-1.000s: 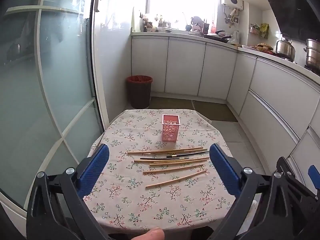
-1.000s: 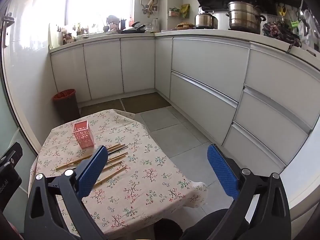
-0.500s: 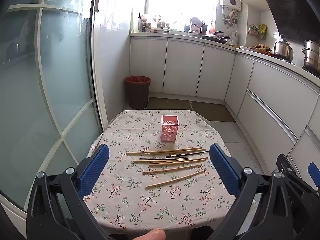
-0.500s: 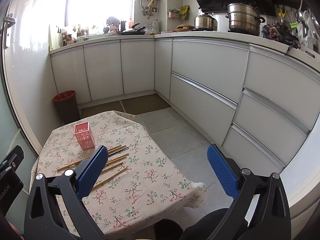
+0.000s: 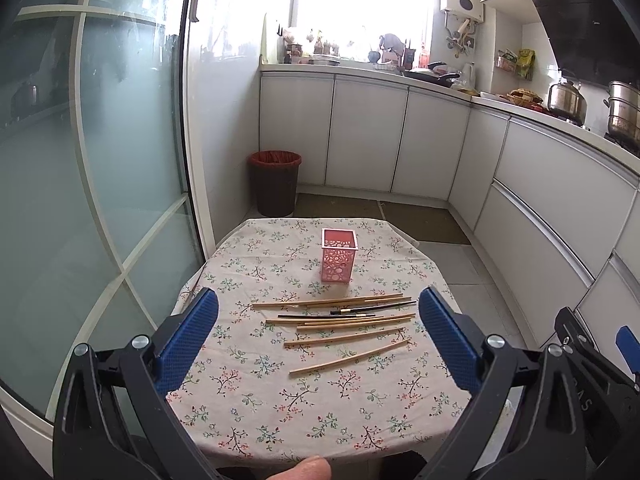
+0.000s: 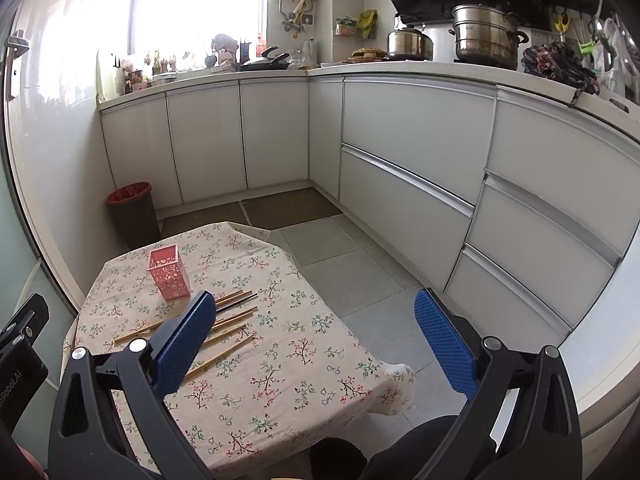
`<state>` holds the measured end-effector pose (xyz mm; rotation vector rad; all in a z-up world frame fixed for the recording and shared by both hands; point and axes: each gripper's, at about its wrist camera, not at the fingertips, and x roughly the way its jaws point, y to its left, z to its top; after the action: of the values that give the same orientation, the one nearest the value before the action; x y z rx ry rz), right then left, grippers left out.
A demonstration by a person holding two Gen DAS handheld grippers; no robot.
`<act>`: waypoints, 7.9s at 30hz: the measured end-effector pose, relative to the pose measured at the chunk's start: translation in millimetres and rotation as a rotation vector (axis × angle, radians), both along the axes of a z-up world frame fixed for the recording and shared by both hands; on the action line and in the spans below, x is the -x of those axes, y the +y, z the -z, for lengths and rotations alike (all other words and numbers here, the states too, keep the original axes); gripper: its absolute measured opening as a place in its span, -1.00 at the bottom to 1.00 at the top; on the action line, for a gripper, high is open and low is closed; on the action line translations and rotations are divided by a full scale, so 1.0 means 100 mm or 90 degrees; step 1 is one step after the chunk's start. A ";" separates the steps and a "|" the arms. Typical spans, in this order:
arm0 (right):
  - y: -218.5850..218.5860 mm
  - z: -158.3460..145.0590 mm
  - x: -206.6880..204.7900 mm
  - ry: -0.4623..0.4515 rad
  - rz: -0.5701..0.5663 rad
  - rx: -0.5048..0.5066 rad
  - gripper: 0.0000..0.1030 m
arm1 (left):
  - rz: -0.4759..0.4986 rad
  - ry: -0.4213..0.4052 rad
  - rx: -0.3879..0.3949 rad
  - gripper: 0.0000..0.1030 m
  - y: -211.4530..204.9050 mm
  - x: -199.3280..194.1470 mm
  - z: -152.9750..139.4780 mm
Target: Organize utensils
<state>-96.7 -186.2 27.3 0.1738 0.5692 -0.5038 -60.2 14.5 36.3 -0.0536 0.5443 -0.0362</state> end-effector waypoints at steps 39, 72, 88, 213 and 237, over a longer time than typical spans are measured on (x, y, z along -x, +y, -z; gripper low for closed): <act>-0.02 0.08 -0.02 0.006 -0.002 -0.014 0.88 | 0.004 0.022 0.004 0.86 0.06 -0.13 0.10; -1.34 1.85 -1.14 0.139 0.002 -0.571 0.88 | 0.387 0.506 -0.151 0.53 -1.83 -3.25 1.93; -1.37 2.10 -1.42 0.206 -0.033 -0.615 0.88 | 0.380 0.576 -0.283 -0.34 -1.93 -3.97 2.83; 0.60 2.50 -3.79 0.329 -0.226 -0.382 -0.17 | 0.116 0.061 0.245 -0.02 0.97 -2.59 0.06; 0.13 0.66 -2.96 0.023 -0.252 -0.318 -0.85 | 0.142 0.085 0.246 0.06 0.85 -2.49 0.14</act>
<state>198.9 -173.0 -39.1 0.5154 0.7382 0.0273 188.8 99.5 22.1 -0.3748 0.6693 -0.3578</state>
